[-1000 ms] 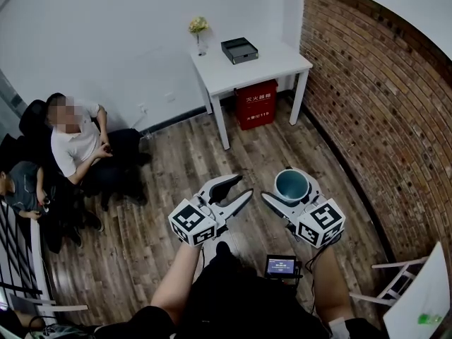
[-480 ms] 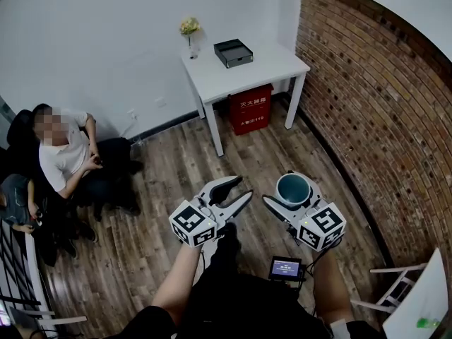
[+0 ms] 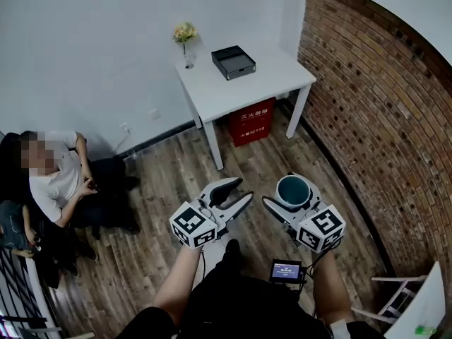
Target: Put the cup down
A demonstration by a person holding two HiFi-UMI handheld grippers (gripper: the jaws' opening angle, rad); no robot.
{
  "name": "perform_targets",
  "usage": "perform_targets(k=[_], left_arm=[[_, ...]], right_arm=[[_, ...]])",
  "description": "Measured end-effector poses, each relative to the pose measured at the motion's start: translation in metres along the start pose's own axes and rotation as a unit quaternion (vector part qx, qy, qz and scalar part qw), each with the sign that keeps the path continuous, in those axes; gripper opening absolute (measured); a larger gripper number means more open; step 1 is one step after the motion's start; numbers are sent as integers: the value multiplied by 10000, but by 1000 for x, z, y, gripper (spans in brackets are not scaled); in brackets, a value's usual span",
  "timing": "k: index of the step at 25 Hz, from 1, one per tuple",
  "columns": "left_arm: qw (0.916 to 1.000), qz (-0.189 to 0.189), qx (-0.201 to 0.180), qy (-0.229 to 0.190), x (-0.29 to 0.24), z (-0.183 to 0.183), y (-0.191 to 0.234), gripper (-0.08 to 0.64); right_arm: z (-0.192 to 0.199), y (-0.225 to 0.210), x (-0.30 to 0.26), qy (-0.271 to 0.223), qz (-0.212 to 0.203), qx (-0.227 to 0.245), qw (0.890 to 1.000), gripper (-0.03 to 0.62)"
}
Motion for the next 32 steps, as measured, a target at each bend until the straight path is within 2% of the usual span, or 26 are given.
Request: perform_targets(k=[7,13,24,32], left_arm=[[10000,14,48,10,-31,-15,81,184],[10000,-6,64,11,-52,-20,133,184],[9999,140,80,60,-99,-24,171,184],[9999,-38,30,124,-140,-18,201,184]], right_arm=[[-19,-51,-71,50,13,-33,10000,419],[-28,-83,-114,87,38,-12,10000,419],[-34,-136,-139,87,125,-57,9999,419],[-33,-189,-158,11,-54,-76,10000,419]])
Point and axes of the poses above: the fingertips, and each gripper's own axes: x backward along the fingers, y to its left, z out of its underside, the point moved 4 cm from there along x, backward along the fingers, and after that the axes turned 15 degrees about -z, right-handed, at the moved point
